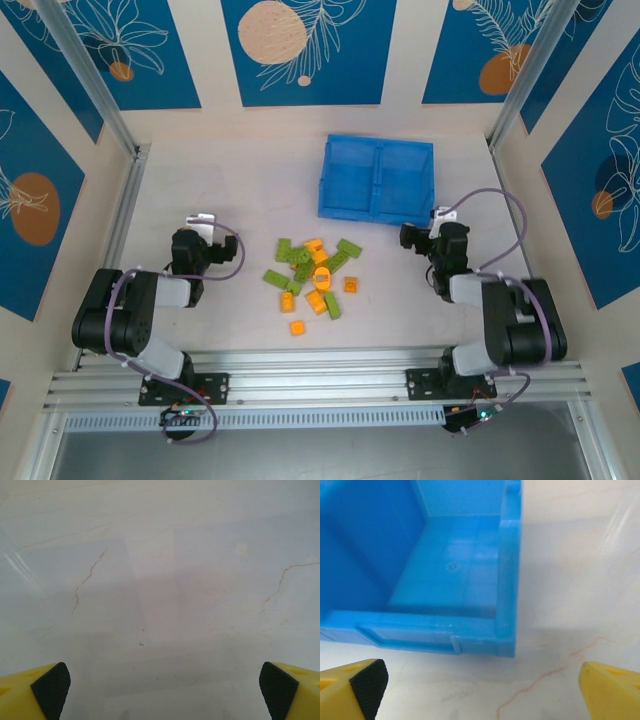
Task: Sort the legos into containers by color
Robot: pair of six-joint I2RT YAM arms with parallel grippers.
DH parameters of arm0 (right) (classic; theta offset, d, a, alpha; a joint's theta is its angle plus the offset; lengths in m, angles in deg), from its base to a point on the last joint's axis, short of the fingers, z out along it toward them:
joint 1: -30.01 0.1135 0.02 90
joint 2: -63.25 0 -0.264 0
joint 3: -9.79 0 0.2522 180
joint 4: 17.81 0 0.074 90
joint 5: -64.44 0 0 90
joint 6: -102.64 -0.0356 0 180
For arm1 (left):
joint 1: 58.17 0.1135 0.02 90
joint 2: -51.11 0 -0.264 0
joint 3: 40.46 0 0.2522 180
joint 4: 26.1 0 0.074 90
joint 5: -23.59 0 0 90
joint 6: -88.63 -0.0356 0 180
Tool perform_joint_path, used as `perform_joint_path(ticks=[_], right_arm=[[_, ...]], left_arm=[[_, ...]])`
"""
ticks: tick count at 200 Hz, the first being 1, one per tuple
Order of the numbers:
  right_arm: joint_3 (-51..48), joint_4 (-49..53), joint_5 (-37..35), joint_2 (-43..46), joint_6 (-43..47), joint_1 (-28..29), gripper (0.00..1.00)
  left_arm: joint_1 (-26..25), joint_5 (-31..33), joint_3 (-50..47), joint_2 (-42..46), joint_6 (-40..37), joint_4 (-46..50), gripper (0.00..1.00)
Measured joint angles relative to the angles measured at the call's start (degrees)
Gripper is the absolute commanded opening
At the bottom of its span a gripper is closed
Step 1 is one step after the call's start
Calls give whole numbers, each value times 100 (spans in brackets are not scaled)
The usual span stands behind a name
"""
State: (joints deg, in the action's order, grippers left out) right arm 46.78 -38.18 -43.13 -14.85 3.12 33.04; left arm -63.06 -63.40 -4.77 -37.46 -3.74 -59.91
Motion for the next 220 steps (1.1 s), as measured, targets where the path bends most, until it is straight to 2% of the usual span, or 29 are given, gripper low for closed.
perform_joint_path(ticks=[24, 34, 48, 76, 102, 135, 163, 189, 220], right_arm=[[973, 2131, -444, 1410, -1008, 11, 99], [1563, 2983, -376, 1790, -1451, -22, 100], [2153, 3842, -15, 2103, -1823, -17, 100], [2597, 5182, 927, 2044, -2055, 498, 100], [2756, 6186, 1388, 1320, -2050, 1370, 100], [2844, 6704, 1469, 507, -2120, 2330, 99], [2721, 6669, 1384, 39, -2387, 2778, 96], [2415, 6487, 1375, -291, -2616, 3069, 94], [2363, 6251, 1244, -702, -2789, 3377, 75]], left_arm=[[-101, 101, -125, 170, -116, -42, 100], [-203, 271, -214, 474, -151, 129, 100], [-426, 472, -166, 1211, -166, 837, 100], [-973, 553, 205, 3088, -55, 2214, 100], [-2011, 278, 907, 4321, 251, 3604, 100], [-3611, -114, 1578, 4795, 374, 5226, 100], [-4533, -219, 1945, 4809, 162, 6695, 100], [-4791, -367, 1971, 4839, -227, 7676, 100], [-4828, -417, 1971, 4809, -616, 8122, 100]])
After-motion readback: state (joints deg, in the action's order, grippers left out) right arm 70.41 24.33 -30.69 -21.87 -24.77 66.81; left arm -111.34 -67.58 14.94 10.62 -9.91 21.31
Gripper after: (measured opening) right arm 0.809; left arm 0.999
